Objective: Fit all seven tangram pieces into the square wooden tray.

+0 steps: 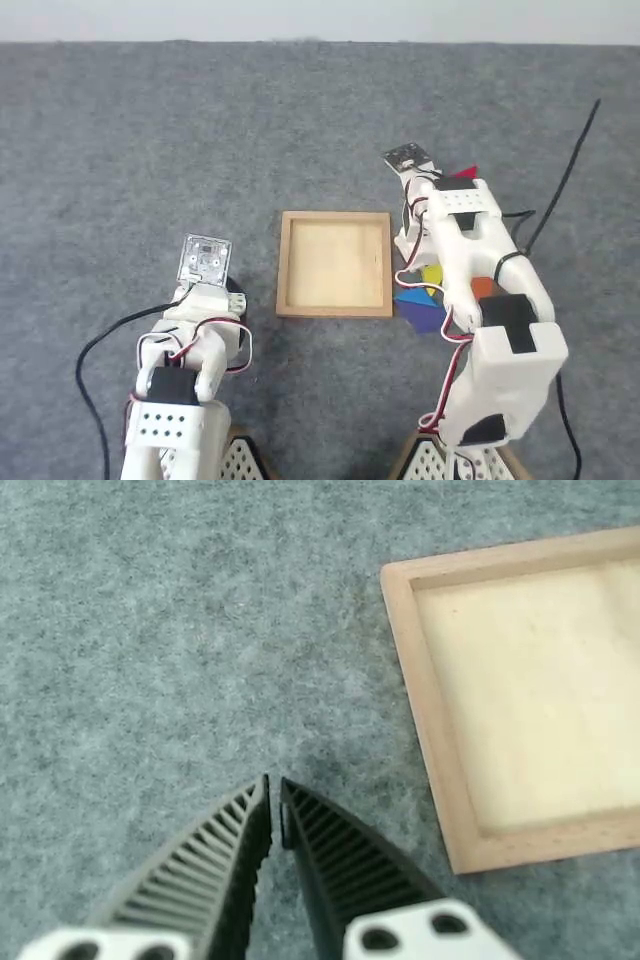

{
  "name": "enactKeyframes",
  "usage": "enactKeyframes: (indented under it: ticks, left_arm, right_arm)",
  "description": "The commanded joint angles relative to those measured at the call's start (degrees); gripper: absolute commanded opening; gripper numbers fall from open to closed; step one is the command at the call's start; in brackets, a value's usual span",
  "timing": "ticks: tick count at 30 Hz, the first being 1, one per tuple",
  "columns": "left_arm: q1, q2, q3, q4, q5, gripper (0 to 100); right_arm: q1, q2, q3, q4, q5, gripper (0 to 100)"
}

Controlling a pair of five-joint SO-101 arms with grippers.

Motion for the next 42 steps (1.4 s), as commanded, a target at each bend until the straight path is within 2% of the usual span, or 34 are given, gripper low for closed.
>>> enactKeyframes:
  ticks: [1,12,19,26,33,38,42]
  left_arm:
    - [-0.26,-0.70,-0.48,0.09,0.26,2]
    - [-0.26,-0.70,-0.48,0.09,0.26,2]
    - [-0.26,-0.70,-0.48,0.09,0.26,2]
    - [-0.26,-0.70,-0.48,0.09,0.26,2]
    - [-0.26,-0.70,-0.48,0.09,0.26,2]
    - [-0.26,-0.70,-0.48,0.09,0.26,2]
    - [-0.26,-0.70,-0.48,0.09,0.26,2]
  right_arm:
    - [-0.57,-2.24,1.32,0.40,-2.81,25.2]
    - [-1.01,-14.55,2.11,4.62,-3.25,25.2]
    - [-2.95,-20.88,6.95,3.12,-3.34,25.7]
    - [-3.30,-14.29,5.71,2.15,-2.99,37.6]
    - [-2.86,-4.79,0.44,1.10,-2.90,35.4]
    - [-0.04,0.57,-2.73,1.01,-2.90,35.0]
    - [0.40,1.63,-3.60,1.19,-2.90,29.7]
